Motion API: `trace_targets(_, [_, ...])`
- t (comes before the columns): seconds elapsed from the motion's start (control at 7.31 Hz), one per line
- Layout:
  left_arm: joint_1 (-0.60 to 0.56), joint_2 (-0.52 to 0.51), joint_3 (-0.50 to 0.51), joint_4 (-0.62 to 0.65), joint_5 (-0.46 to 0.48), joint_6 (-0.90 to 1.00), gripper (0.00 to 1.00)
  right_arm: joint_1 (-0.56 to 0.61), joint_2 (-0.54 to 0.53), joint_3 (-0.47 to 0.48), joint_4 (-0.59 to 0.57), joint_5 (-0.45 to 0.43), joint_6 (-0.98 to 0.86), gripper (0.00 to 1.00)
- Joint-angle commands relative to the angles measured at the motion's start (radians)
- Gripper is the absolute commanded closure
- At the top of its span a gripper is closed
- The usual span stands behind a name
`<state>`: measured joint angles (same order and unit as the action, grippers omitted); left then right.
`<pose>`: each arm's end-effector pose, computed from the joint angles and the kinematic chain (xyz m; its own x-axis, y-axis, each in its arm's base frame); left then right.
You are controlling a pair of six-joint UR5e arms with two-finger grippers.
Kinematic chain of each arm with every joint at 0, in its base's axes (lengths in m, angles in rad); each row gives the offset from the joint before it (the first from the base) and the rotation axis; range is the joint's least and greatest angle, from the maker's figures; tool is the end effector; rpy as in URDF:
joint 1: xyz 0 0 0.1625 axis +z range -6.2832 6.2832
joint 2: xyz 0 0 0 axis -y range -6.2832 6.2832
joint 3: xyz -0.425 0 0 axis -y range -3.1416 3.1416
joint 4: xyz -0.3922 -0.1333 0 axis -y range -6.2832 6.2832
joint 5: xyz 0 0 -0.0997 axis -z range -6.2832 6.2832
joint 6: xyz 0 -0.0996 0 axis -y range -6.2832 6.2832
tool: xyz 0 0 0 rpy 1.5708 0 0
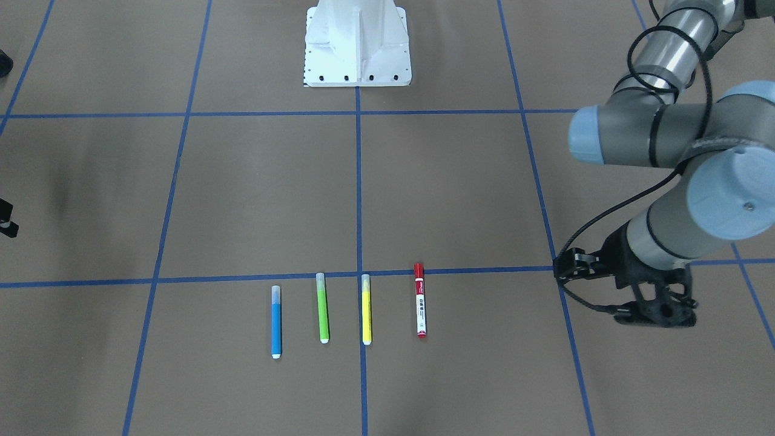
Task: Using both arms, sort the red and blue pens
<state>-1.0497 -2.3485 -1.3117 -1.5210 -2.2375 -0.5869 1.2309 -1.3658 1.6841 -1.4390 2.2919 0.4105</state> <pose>0.3177 -0.6975 0.2957 0.6976 0.0991 -0.7096 -0.0694 0.9951 0.0707 -0.1301 -0.5706 0.4798 0.6813 -0.1391 0.7187 0.0309 0.9864 0.1617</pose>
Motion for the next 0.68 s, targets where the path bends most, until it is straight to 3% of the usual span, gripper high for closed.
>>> trace_targets(0.0, [0.091,-0.106,0.096,-0.069,0.068,-0.137,0.00,-0.040,0.184,-0.055,-0.159,0.000,0.007,0.00])
trace_targets(0.27, [0.161,-0.146,0.195,-0.229,0.073,-0.282,0.00,-0.062,0.267,-0.115,-0.169,-0.002,0.054,0.00])
trace_targets(0.55, [0.212,-0.159,0.195,-0.231,0.085,-0.313,0.02,-0.099,0.286,-0.113,-0.153,-0.011,0.141,0.00])
